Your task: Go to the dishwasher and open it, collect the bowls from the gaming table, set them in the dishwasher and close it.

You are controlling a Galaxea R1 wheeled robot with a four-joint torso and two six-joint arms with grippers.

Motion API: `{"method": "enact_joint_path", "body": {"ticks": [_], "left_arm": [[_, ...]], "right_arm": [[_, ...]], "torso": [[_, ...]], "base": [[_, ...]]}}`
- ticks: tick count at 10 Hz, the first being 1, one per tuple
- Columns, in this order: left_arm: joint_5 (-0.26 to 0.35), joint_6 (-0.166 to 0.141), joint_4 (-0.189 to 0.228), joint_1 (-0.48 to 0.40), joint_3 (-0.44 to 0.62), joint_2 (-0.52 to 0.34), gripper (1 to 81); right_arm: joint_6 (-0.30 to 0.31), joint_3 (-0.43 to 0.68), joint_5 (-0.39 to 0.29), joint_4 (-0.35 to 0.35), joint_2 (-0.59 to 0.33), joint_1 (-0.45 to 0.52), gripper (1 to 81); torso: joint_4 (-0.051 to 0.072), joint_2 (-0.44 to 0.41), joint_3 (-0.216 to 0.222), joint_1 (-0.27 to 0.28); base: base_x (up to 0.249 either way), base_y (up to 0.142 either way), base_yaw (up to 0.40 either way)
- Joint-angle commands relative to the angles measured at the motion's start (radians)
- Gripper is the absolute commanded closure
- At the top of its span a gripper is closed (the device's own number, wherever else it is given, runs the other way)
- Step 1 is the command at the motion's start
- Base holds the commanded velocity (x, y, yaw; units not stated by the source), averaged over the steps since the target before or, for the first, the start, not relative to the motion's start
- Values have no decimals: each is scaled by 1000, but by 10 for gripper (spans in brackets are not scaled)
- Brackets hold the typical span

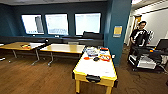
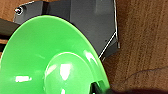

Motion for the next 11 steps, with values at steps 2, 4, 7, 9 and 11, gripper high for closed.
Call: {"method": "enact_joint_path", "body": {"ticks": [2, 4, 7, 9, 11], "left_arm": [[47, 7, 2, -65, -1, -3, 811], [47, 7, 4, -66, -9, 1, 811], [47, 6, -4, -68, -33, 15, 811], [47, -2, -11, -69, -33, 15, 811], [50, -4, -22, -74, -33, 14, 811]], "right_arm": [[-1, -2, -35, -5, -15, 54, 811], [-1, -2, -34, -5, -15, 53, 811], [-1, -2, -32, -5, -15, 52, 811], [-1, -3, -32, -7, -14, 53, 811], [-2, -4, -34, -8, -14, 53, 811]], "torso": [[0, 0, 0, 1], [0, 0, 0, 1], [0, 0, 0, 1], [0, 0, 0, 1], [0, 0, 0, 1]], "base": [[0, 0, -168], [0, 0, -382], [0, 0, -399], [0, 0, -400], [0, 0, -400]]}}
